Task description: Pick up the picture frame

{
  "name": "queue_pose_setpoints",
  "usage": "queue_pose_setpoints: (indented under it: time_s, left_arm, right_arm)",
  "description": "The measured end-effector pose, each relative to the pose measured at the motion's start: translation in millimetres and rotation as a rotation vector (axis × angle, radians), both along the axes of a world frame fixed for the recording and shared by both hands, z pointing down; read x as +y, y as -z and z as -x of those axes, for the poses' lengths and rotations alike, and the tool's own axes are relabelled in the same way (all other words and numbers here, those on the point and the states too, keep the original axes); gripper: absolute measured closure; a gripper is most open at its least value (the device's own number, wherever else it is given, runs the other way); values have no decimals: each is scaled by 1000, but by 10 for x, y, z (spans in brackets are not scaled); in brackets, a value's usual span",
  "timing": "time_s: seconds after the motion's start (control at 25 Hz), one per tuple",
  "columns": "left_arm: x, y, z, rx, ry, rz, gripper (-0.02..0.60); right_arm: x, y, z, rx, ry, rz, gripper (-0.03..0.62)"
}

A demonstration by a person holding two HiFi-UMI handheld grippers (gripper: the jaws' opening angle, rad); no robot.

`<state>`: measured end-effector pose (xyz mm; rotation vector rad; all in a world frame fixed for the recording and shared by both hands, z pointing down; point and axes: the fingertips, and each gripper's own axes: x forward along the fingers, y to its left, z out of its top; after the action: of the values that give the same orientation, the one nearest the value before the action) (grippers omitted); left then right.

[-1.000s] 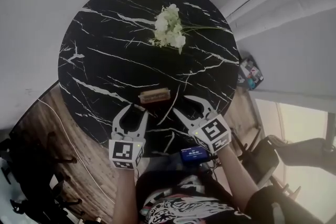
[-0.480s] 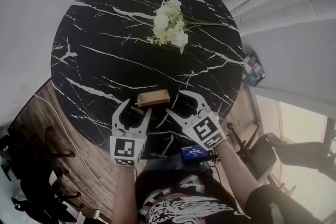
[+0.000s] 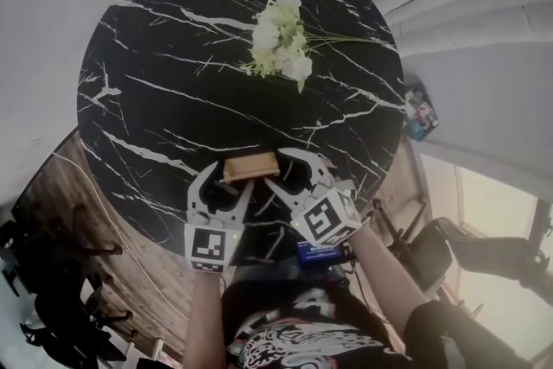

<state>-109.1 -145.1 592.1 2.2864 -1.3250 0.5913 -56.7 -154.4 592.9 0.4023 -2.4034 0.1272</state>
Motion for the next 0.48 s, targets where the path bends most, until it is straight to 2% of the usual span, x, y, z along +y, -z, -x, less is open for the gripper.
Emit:
queue_pose_setpoints:
  time_s: [0.24,0.48]
  left_arm:
    - [-7,-75,-46,-78,-14,28,330]
    - [-27,-100,-23,-66,-3,61,328]
  right_arm:
    - [42,-72,68,-13,12,21,396]
    - [39,-101,80,-7,25,61,401]
